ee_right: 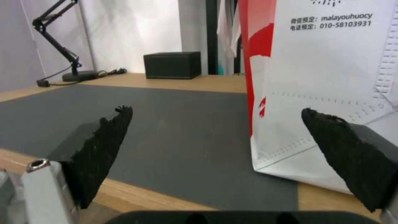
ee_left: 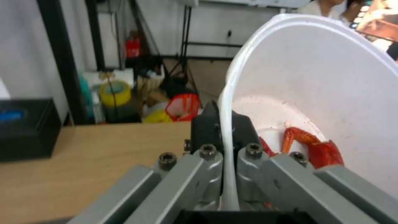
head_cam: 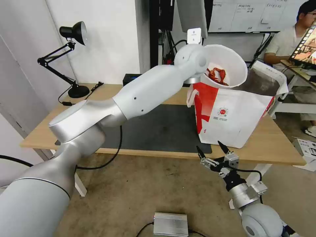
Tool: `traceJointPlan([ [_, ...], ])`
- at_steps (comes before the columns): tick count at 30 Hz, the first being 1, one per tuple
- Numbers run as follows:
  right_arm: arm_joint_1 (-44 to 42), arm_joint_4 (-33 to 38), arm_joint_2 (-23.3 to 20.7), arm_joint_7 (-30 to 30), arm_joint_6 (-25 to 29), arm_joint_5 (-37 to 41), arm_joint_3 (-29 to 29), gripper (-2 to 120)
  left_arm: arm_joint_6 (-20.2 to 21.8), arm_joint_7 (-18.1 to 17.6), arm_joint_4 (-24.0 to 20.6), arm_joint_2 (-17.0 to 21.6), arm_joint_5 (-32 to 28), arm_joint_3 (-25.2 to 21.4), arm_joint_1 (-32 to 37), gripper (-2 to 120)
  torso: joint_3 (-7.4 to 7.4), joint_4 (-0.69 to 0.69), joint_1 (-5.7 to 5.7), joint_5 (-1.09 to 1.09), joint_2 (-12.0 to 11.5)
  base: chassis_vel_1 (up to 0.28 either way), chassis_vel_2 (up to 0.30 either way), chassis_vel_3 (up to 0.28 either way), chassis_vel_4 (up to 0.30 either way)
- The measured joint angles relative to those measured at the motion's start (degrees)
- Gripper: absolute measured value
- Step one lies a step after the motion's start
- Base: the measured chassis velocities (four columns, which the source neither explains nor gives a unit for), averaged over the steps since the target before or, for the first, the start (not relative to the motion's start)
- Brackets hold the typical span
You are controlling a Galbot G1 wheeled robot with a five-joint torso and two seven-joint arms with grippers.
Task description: Pick up the trash from the table and place it into the takeout bag.
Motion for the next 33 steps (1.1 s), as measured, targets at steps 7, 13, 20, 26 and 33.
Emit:
traceJointPlan([
  [7,0.0,0.0,0.0,0.0,0.0,0.0,0.0,100,-1.2,4.8,-3.8,2.5,4.9,3.1,0.7,0,0.0,0.01,0.0,-0.01,0.0,0.0,0.0,0.0,0.0],
  [13,0.0,0.0,0.0,0.0,0.0,0.0,0.0,100,-1.2,7.5,-5.9,3.7,6.1,4.8,0.7,0,0.0,0.0,0.0,0.0,0.0,0.0,0.0,0.0,0.0],
  [20,0.0,0.0,0.0,0.0,0.0,0.0,0.0,100,2.0,12.6,-7.5,4.8,5.7,6.1,0.0,0,0.0,0.0,0.0,0.0,0.0,0.0,0.0,0.0,0.0],
  [26,0.0,0.0,0.0,0.0,0.0,0.0,0.0,100,4.0,14.0,-7.9,5.0,5.0,6.3,-0.1,0,0.0,0.0,0.0,0.0,0.0,0.0,0.0,0.0,0.0],
  [33,0.0,0.0,0.0,0.0,0.0,0.0,0.0,100,7.7,14.4,-9.0,5.6,2.8,6.2,-0.2,17,0.0,0.0,0.0,0.0,0.0,0.0,0.0,0.0,0.0],
])
